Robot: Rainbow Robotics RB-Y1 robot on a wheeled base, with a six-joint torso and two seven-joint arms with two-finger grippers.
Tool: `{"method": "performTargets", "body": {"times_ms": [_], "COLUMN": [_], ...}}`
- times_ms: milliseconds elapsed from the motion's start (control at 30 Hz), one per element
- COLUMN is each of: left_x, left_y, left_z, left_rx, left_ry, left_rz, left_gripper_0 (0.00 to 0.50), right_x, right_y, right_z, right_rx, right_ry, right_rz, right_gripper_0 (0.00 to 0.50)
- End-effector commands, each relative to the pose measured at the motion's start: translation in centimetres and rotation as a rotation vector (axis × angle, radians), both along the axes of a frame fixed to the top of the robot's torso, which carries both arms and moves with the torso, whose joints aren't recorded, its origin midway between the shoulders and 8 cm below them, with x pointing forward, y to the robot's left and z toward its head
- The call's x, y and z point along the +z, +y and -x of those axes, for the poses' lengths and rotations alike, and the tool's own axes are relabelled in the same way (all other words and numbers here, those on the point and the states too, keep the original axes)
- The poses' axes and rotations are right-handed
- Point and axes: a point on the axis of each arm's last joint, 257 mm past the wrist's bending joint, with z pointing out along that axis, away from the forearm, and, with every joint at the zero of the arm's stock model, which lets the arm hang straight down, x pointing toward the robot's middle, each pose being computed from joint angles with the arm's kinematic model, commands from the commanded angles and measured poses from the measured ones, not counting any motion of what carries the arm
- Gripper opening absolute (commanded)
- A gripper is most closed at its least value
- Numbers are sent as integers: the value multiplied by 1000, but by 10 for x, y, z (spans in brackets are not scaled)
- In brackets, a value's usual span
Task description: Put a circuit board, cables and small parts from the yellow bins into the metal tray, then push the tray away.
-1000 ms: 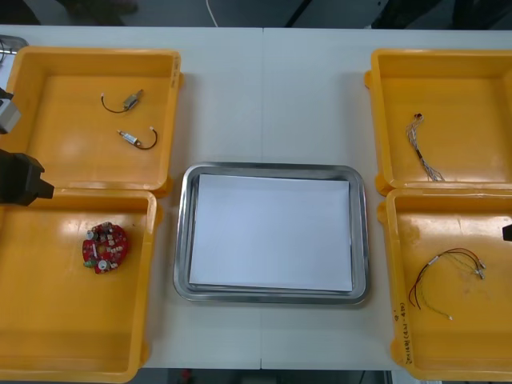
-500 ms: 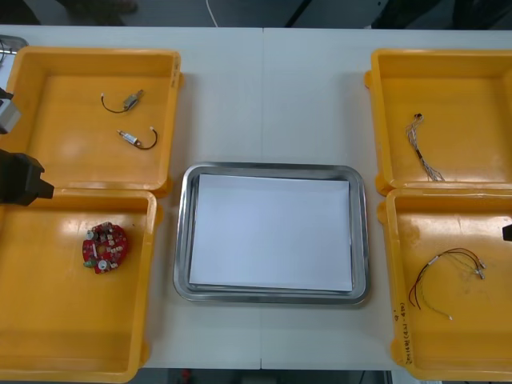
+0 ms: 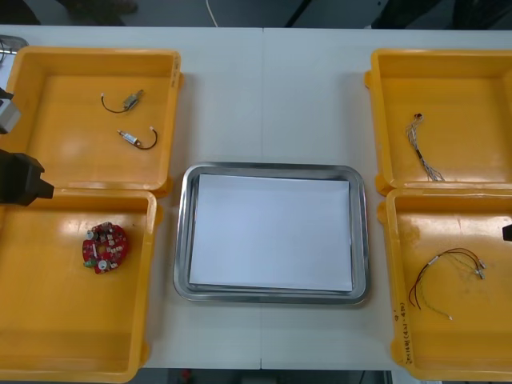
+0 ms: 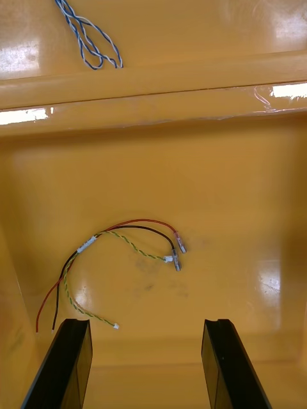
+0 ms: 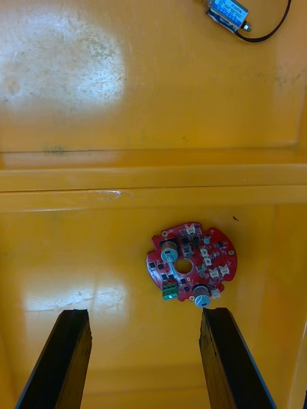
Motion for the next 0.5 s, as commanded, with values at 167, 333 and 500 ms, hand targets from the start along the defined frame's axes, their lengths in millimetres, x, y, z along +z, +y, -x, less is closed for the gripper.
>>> {"method": "performTargets", "body": {"times_ms": [167, 333, 500], "left_x": [14, 14, 14], "left_y": [18, 18, 18], "left_z": [4, 4, 4], "left_rx": [-63, -63, -63], "left_ry": [-27, -27, -27], "left_rz": [-101, -101, -101], "left_gripper_0": [500, 500, 500], "right_x": [12, 12, 12], "right_y": [-12, -12, -12], "right_z": [4, 4, 4], "right_rx": [-27, -27, -27], "right_ry": [-14, -14, -14], "right_rz": [35, 35, 35], "right_gripper_0": [500, 500, 500]}}
